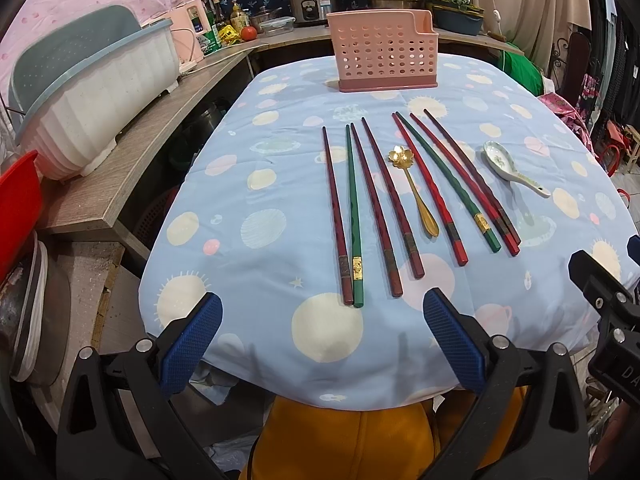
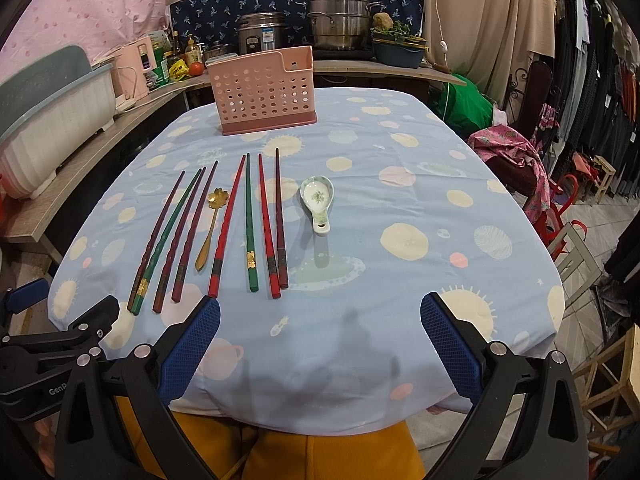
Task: Organize utensils
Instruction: 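Move the right tool to the white ceramic spoon while the left tool approaches a dark red chopstick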
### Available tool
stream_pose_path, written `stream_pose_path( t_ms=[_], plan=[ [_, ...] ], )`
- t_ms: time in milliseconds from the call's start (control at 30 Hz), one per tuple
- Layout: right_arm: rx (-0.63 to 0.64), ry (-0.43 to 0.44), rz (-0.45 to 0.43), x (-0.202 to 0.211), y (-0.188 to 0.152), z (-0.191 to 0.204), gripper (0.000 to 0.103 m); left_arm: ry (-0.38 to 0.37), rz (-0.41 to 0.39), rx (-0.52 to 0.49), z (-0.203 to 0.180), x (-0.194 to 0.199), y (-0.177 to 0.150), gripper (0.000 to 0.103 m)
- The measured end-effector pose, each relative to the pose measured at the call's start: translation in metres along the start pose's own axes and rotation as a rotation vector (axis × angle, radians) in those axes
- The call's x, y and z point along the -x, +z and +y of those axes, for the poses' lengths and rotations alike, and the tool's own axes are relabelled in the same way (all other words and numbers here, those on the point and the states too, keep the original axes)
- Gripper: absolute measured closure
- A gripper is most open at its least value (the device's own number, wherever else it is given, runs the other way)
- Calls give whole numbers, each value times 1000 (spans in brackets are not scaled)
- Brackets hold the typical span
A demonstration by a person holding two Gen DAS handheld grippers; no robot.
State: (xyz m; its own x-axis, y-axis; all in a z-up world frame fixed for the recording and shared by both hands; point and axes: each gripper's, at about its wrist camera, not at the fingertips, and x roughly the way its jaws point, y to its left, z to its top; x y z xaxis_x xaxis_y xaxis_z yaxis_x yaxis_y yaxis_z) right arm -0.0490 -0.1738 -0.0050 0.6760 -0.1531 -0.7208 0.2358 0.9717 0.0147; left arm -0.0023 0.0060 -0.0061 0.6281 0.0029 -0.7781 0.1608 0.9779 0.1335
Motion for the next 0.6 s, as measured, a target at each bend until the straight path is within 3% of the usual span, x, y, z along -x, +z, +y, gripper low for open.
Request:
stream_pose_path(
  t_ms=[333,600],
  plan=[
    [-2,0,1,1,1,-3,7,-13,12,17,2,-4,-6,7],
    [-19,-1,12,-7,-2,-7,7,-67,77,156,31,-27,2,7]
  ],
)
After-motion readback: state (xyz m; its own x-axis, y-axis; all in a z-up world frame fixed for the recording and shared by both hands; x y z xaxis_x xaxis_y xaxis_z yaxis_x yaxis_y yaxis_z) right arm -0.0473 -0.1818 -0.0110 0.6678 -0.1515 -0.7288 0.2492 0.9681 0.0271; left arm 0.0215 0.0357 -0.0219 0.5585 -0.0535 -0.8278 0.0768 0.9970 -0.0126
